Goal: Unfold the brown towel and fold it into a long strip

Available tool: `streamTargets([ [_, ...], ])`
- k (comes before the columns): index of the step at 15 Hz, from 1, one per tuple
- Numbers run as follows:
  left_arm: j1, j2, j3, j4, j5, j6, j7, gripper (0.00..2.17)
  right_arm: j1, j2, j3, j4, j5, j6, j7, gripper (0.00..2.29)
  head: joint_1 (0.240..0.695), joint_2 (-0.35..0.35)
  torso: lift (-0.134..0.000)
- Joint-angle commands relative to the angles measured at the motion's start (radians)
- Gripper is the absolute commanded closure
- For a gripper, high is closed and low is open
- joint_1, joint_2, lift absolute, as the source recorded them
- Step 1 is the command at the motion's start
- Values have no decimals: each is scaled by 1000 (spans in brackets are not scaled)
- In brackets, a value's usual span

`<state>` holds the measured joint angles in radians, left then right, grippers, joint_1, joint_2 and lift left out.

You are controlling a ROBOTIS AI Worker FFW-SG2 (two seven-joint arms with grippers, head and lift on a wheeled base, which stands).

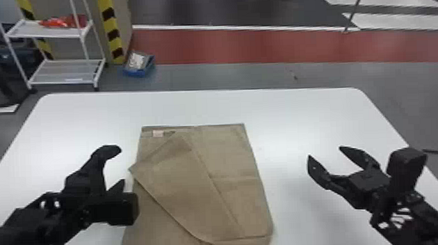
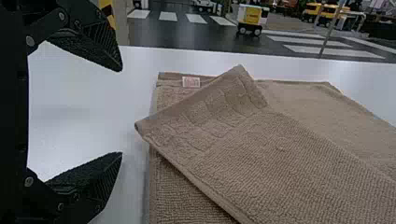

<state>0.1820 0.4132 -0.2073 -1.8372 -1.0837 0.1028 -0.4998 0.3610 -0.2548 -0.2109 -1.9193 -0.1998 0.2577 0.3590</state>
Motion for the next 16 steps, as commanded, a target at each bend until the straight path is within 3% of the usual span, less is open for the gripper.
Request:
streamTargets([
  [1, -21, -1, -23, 7, -4, 10, -5, 272, -13, 2, -1, 13, -1, 2, 0, 87, 695, -109, -123],
  [6, -52, -13, -73, 27, -8, 16, -16, 353, -22, 9, -1, 25, -10, 2, 0, 87, 695, -129, -123],
  [8, -59, -16, -83, 30, -16, 16, -19, 738, -25, 9, -1, 29, -18, 2, 0, 87, 695, -140, -123],
  [11, -59, -16, -84, 32, -18, 59, -13, 1588, -25, 8, -1, 31, -21, 2, 0, 87, 695, -148, -123],
  [12, -59, -16, -84, 32, -18, 68, -8, 1774, -25, 8, -1, 32, -21, 2, 0, 87, 695, -146, -123],
  [15, -55, -17, -84, 30, -19, 84, 7, 2057, -53, 9, 11, 42, -15, -1, 0, 87, 695, -136, -123],
  [16, -52, -17, -84, 27, -21, 84, 9, 2057, -76, 8, 22, 51, -4, -1, 0, 87, 695, -132, -123],
])
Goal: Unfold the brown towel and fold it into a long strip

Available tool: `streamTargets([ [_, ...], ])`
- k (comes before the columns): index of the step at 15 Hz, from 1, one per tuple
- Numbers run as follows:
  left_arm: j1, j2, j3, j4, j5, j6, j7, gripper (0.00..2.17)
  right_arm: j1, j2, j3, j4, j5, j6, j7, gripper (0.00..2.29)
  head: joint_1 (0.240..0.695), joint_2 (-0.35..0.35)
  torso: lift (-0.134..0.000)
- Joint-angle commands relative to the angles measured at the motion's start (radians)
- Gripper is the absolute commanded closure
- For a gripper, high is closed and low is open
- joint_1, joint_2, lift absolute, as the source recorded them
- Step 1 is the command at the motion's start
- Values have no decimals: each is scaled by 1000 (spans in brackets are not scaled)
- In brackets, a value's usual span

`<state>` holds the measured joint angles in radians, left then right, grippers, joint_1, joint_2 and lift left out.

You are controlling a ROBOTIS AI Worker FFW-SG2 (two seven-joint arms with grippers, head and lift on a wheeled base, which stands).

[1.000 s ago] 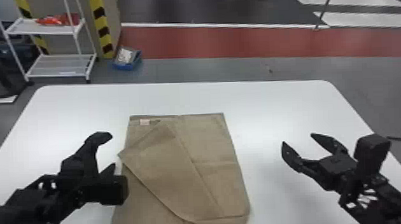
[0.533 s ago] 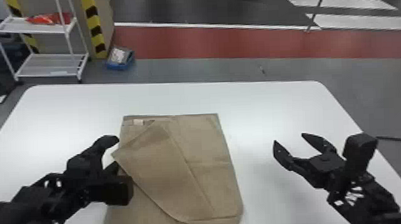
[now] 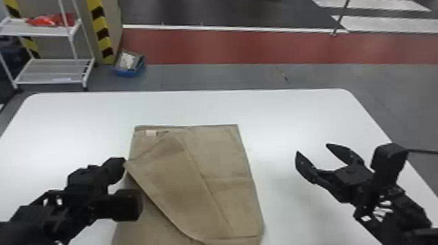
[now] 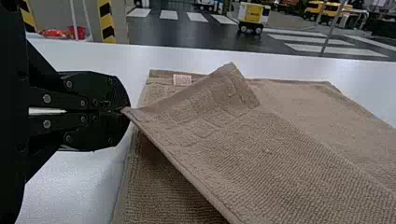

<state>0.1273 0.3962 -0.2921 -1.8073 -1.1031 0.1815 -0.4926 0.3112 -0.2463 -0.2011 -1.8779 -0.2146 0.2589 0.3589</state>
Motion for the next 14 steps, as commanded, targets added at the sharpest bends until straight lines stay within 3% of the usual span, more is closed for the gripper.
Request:
streamTargets([
  [1, 6, -8, 1, -10, -1, 8, 3, 2061, -55, -5, 29, 28, 27, 1, 0, 83, 695, -128, -123],
  [4, 26, -17, 16, -67, 2, 39, 0, 2061, -238, -42, 157, 163, 172, 1, 3, 80, 695, -116, -123],
  [7, 112, -30, 125, -190, 14, 60, -9, 2061, -440, -51, 296, 329, 313, -2, 26, 76, 695, -69, -123],
  [9, 152, -68, 186, -265, 25, 85, -9, 2061, -560, -64, 381, 421, 385, -8, 66, 63, 695, -13, -123],
  [11, 156, -105, 202, -300, 45, 112, -11, 2061, -629, -87, 442, 474, 524, -36, 161, 70, 695, 23, -123],
  [14, 153, -152, 188, -319, 49, 137, -12, 2061, -661, -156, 529, 485, 785, -88, 304, 70, 695, 49, -123],
])
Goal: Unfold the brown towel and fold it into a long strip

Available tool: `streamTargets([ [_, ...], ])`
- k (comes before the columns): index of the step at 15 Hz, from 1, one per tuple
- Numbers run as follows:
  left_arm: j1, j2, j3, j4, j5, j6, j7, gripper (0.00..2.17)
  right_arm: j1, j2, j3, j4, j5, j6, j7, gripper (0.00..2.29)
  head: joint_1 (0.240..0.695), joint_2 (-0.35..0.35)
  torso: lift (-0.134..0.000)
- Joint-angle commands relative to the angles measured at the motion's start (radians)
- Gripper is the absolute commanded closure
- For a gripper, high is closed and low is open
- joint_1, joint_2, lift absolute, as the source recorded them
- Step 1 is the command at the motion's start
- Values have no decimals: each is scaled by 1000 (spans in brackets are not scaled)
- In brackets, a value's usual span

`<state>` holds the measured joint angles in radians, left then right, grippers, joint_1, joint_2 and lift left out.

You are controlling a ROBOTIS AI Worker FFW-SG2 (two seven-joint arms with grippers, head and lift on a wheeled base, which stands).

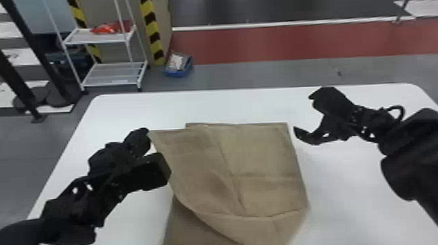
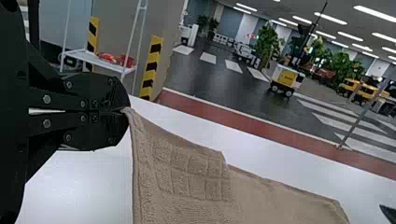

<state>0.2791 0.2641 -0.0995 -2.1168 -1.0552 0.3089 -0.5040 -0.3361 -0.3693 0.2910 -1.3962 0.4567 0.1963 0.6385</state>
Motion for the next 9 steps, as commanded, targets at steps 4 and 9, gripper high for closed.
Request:
streamTargets([
  [4, 9, -39, -16, -11, 1, 9, -4, 2061, -58, -71, 68, 33, 227, -25, 147, 83, 695, 14, -123],
  [9, 6, -57, -28, -8, 3, 9, -11, 2061, -210, -17, 169, 237, 269, -37, 193, 154, 695, -14, -123],
])
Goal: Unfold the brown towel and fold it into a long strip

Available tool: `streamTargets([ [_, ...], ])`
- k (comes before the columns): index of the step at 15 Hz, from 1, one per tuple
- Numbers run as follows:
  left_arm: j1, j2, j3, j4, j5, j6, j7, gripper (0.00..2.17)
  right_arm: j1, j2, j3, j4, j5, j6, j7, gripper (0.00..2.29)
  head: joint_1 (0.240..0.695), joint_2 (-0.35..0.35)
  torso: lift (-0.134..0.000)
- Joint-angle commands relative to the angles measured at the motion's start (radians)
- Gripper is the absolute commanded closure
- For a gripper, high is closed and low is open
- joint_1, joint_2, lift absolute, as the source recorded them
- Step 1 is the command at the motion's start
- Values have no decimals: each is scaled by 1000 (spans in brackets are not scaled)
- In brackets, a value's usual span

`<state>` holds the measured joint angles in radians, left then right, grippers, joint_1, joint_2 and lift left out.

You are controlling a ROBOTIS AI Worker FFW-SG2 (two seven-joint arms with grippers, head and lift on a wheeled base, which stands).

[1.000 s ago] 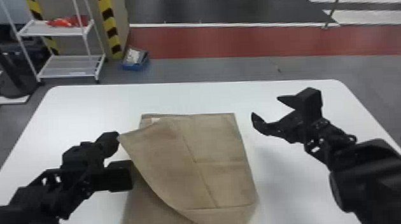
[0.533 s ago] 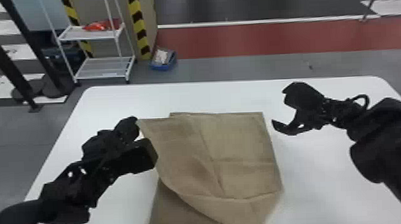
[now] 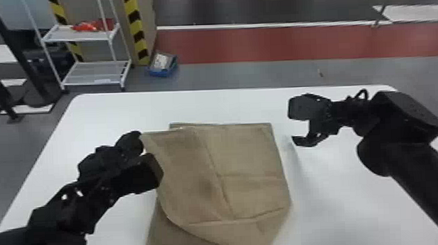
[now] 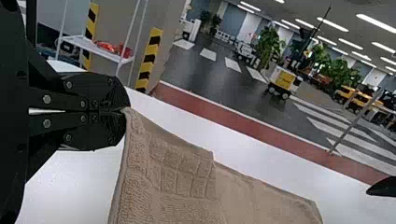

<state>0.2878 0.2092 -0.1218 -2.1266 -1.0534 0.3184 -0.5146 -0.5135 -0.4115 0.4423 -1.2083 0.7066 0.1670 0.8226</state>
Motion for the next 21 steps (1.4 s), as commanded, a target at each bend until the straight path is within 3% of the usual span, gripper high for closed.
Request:
streamTargets([
  [1, -7, -2, -10, 4, 1, 0, -1, 2061, -37, 37, 24, 53, 31, -14, 15, 164, 695, -14, -123],
  [8, -19, 9, -15, 13, 12, 0, -1, 2061, -77, 118, 88, 112, 60, -45, 109, 228, 695, 39, -123],
  [10, -26, 9, -22, 20, 12, 0, -2, 2061, -97, 146, 96, 151, 56, -45, 171, 353, 695, 53, -123],
  [13, -38, 9, -36, 30, 13, 0, -4, 2061, -108, 169, 79, 170, 40, -39, 271, 765, 695, 64, -123],
  [16, -38, 12, -35, 28, 13, 0, -2, 2061, -106, 171, 30, 168, 8, -30, 303, 1393, 695, 69, -123],
  [18, -44, 12, -35, 28, 13, 0, -2, 2061, -100, 168, -42, 151, 7, -27, 303, 1460, 695, 69, -123],
  [21, -53, 12, -21, 22, 18, 3, 1, 2061, -82, 143, -163, 78, -56, -2, 306, 1511, 695, 51, -123],
])
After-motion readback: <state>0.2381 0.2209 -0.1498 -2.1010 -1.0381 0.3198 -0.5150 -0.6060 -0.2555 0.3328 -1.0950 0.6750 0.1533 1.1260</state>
